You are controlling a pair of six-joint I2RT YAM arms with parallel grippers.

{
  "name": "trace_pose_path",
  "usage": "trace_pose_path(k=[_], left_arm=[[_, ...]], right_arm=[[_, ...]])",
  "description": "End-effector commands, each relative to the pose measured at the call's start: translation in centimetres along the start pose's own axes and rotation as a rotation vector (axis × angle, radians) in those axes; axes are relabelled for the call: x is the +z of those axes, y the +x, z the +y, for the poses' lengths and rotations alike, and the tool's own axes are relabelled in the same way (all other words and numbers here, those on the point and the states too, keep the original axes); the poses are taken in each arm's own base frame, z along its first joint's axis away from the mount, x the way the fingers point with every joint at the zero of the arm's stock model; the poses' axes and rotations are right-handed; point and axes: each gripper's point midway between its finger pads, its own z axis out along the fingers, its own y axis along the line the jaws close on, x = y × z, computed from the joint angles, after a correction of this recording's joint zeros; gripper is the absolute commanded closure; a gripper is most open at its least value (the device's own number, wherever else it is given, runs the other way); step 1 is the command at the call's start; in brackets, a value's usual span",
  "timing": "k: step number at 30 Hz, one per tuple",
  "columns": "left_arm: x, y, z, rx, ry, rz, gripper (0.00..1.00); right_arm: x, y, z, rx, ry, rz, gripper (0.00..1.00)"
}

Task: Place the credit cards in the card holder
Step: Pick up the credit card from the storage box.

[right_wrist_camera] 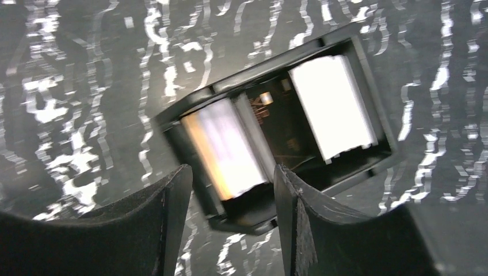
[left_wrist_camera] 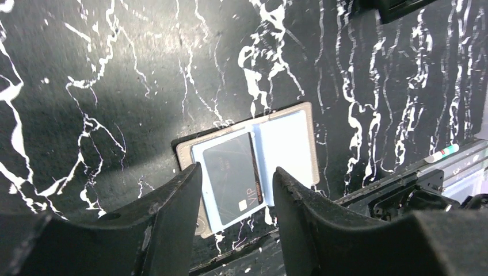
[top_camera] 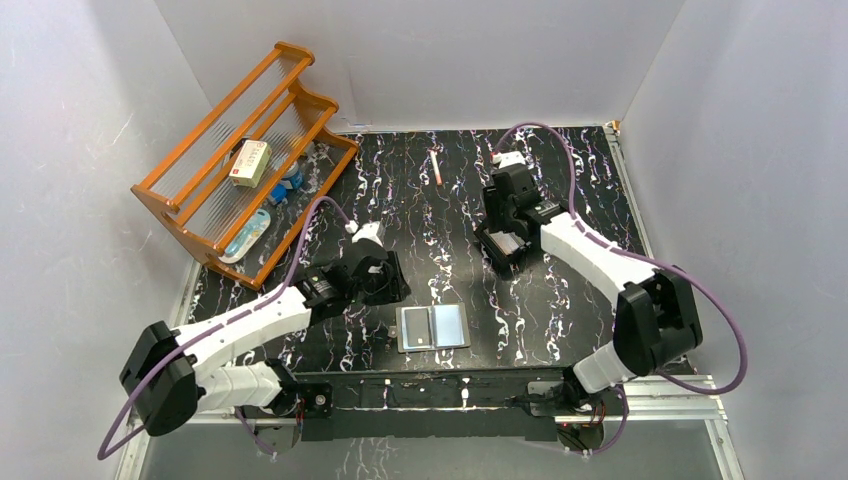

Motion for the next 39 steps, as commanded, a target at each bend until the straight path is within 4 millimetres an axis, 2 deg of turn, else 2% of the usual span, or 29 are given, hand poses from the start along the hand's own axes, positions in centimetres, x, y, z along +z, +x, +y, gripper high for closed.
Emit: trace_pose_path(k=[1,5,11,15,21,22,23,29,39], left_arm=[[-2.6,-2.6,-0.8,0.138,0.024,-0.065,0.51],[-3.7,-2.6,-1.1,0.225,0.055,-0.056,0.47],[-5.2,-2.2,-0.9,0.301,0.113,-0.070,0.38],[-5.9,-2.4,0.2,0.335,0.082,-0.096,0.19],[-6.8,-3.2,1.7,0.345,0.032,-0.159,0.14],[-6.9,-3.2,1.8,0.345,0.025,-0.162,0.05],[-7.0,-3.3,1.9,0.346,0.021,-0.163,0.02],[-7.5,-3.5,1.9,0.368,0.012,-0.156,0.01],[-7.2,-3.3,2.1,0.367,0.005,-0.145,0.01]], right_arm=[[1.1,-2.9,-4.6,-0.121,0.183,-0.042,0.37],[2.5,-3.3,-6.3,-0.165,0.247,-0.029,0.37],[4.5,-3.1,-7.0,-0.244,0.278,0.024,0.35],[5.4,-2.9,-6.5,-0.250,0.247,0.045,0.34],[6.7,-1.1,-8.1,-0.317,0.345,0.133,0.35],[6.8,-1.0,-8.4,-0.322,0.369,0.140,0.35],[6.8,-0.9,-8.8,-0.327,0.395,0.147,0.35],[7.4,-0.5,-9.3,-0.353,0.431,0.162,0.37],[7.9,0.2,-10.0,-0.394,0.477,0.165,0.48]])
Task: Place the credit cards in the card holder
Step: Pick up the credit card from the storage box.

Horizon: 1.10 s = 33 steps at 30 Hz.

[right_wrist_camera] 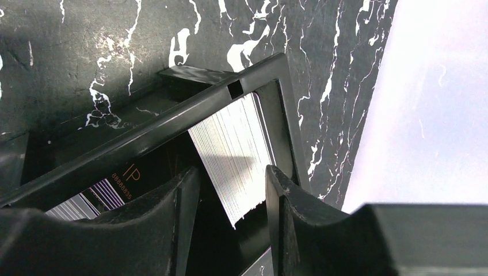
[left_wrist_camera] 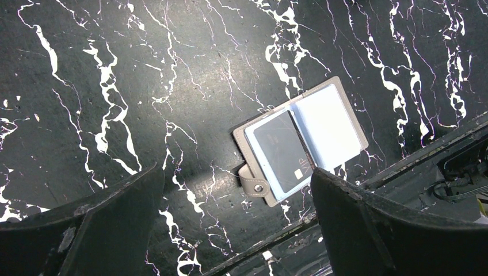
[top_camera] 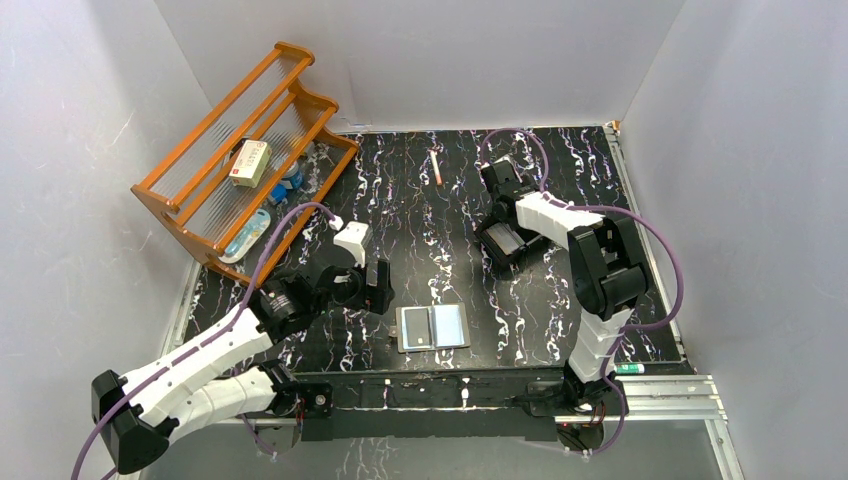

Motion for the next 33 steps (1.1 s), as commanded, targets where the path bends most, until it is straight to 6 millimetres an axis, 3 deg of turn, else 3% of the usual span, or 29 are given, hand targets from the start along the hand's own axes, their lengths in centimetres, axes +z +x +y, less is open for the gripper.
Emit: trace_pose_path(k=[1,10,22,33], left_arm=[[-0.3,-0.6,0.3,0.013,-0.016,-0.010,0.01],[-0.4,-0.6,0.5,-0.001,-0.025,-0.022,0.01],[-0.4,-0.6,0.5,-0.004,-0.026,-0.022,0.01],[-0.2,-0.5,0.5,0.004,-0.029,-0.014,0.01]], right_arm=[[0.3,-1.0,-1.1,0.013,0.063,-0.029,0.48],[1.1,-0.6,0.0,-0.005,0.029,-0.021,0.41],[-0.6,-1.7,-1.5,0.040,0.037,-0.060,0.61],[-1.1,-2.3,-2.0,0.050,0.039,-0.076,0.63]])
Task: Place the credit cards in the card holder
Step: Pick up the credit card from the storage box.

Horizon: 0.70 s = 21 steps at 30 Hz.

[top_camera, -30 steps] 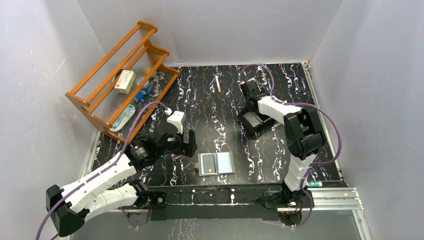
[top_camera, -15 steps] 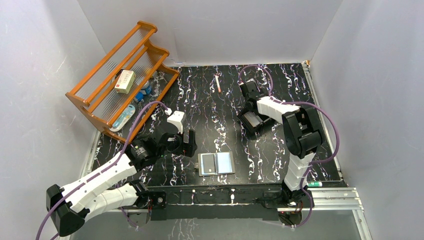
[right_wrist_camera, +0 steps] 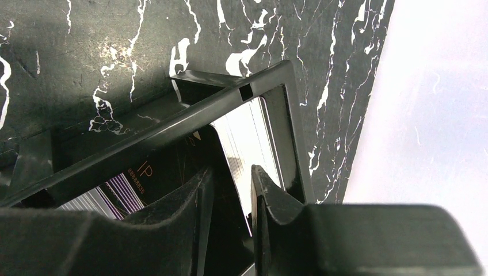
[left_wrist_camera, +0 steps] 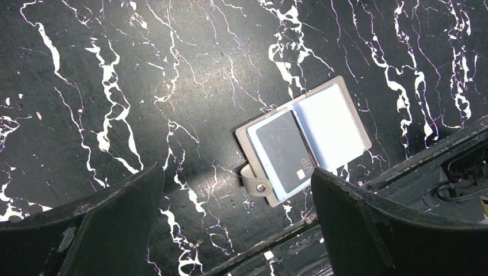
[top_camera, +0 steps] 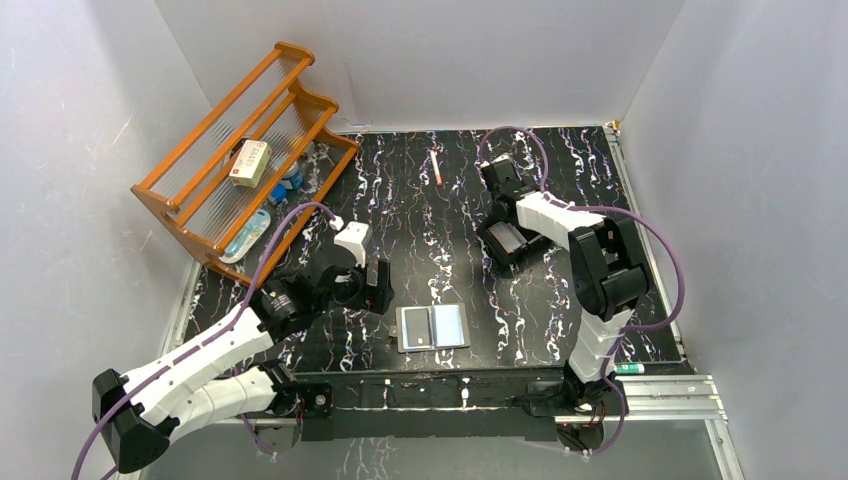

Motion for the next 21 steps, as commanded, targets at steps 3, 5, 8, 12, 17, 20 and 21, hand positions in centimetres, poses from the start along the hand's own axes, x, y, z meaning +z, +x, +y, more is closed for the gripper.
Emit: trace_pose_path(k=[3,5,8,12,17,20,21], left_arm=[[-0.2,-0.5,0.4,0.002,-0.021,-0.013,0.01],[-0.1,-0.4,0.4,0.003,-0.019,-0.008,0.01],[-0.1,-0.3,0.3,0.005,-0.018,-0.002,0.01],[0.0,-0.3,0.5,0.010,-0.027,0.001,0.01],[-0.1,0.2,0.7,0.008,-0.036,0.020,0.01],[-0.3,0.5,0.8,-0.007,-0.043,0.031,0.01],[-0.4,0.5,1.0,-0.019,-0.053,0.032,0.01]], right_arm=[[-1.0,-1.6,-1.8,0.047,0.041,-0.047,0.65],[-1.1,-1.7,-1.9,0.046,0.043,-0.053,0.67],[-1.4,-1.8,-2.0,0.052,0.031,-0.051,0.73],[-2.1,-1.9,-1.9,0.064,0.002,-0.040,0.77],[-3.8,-1.9,-1.3,0.092,-0.095,-0.025,0.88],[-4.7,-1.9,-0.6,0.115,-0.158,-0.012,0.93],[-5.7,-2.3,-1.1,0.133,-0.170,-0.031,0.94]])
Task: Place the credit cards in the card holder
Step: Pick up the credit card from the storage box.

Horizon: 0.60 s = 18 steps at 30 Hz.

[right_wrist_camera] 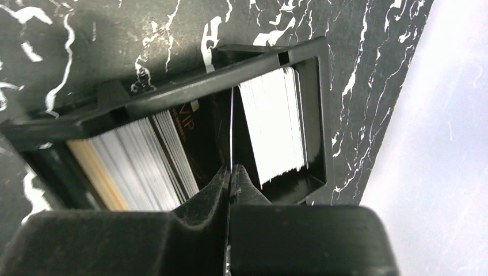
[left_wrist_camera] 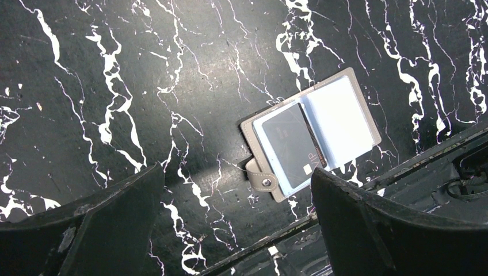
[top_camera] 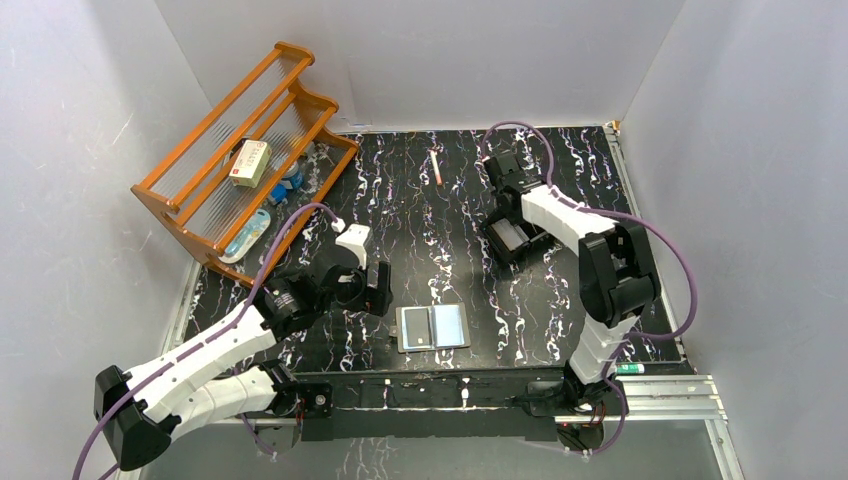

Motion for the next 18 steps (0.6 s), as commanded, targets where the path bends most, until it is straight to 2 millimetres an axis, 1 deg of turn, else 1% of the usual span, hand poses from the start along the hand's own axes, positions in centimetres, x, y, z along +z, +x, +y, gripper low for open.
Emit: trace_pose_path(k=[1,5,8,11,13,14,15,16,18], left_arm=[[-0.7,-0.2,0.8,-0.041,-0.045,0.003,0.01],[-1.0,-0.3,0.1,-0.106,-0.024,0.010,0.01],[-1.2,-0.7,-1.1,-0.146,0.024,0.010,0.01],[-1.5,-1.4,-2.7,-0.180,0.088,0.016,0.02],[-2.0,-2.2,-3.9,-0.212,0.141,0.010,0.04],[-2.2,-2.6,-4.6,-0.229,0.179,-0.001,0.05],[-2.5,-3.1,-5.6,-0.255,0.228,-0.009,0.05],[-3.0,-3.8,-6.7,-0.288,0.290,-0.026,0.06],[-4.6,-5.8,-9.8,-0.355,0.481,-0.093,0.10]], right_arm=[[-4.4,-2.6,-1.4,0.117,-0.063,-0.078,0.95],[-6.3,-2.8,-1.5,0.156,-0.101,-0.086,0.98],[-7.8,-3.1,-1.4,0.197,-0.147,-0.098,1.00],[-9.8,-3.1,-0.3,0.240,-0.255,-0.114,1.00],[-11.8,-3.8,0.7,0.292,-0.357,-0.157,1.00],[-13.1,-4.4,1.5,0.312,-0.434,-0.193,1.00],[-15.0,-5.1,2.1,0.346,-0.515,-0.245,1.00],[-16.6,-5.6,2.8,0.365,-0.599,-0.296,1.00],[-19.7,-6.3,4.5,0.384,-0.775,-0.400,1.00]])
